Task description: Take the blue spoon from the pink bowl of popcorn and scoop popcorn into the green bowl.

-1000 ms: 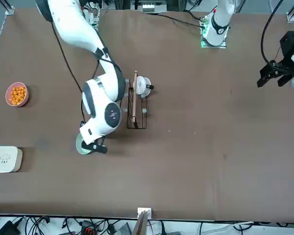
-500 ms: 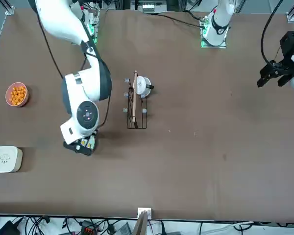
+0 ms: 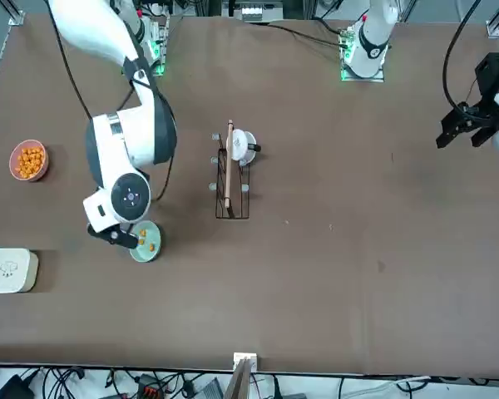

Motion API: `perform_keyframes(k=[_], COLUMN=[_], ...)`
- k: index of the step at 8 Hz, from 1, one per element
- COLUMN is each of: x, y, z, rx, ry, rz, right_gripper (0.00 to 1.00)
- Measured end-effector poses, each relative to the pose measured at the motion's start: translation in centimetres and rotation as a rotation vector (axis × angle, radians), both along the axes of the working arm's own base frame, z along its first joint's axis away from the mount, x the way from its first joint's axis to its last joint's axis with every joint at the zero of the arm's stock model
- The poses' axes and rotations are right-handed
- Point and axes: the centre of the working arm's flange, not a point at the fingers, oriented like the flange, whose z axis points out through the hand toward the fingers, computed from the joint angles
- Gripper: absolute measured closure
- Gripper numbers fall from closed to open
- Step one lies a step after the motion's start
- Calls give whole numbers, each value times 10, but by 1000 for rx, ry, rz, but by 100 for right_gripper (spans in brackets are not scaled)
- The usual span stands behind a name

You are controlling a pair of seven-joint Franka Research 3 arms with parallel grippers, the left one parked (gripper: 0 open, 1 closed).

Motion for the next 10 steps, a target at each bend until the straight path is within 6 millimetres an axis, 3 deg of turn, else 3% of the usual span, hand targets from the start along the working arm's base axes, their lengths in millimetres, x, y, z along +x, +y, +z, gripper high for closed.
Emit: perform_keyframes(k=[3, 6, 10], x=[-42, -65, -93], y=[-50, -93, -195], z=[-8, -47, -81], rx=[-129, -268, -315], ry=[19, 24, -36], rz=[59, 182, 326], right_gripper=[88, 88, 88])
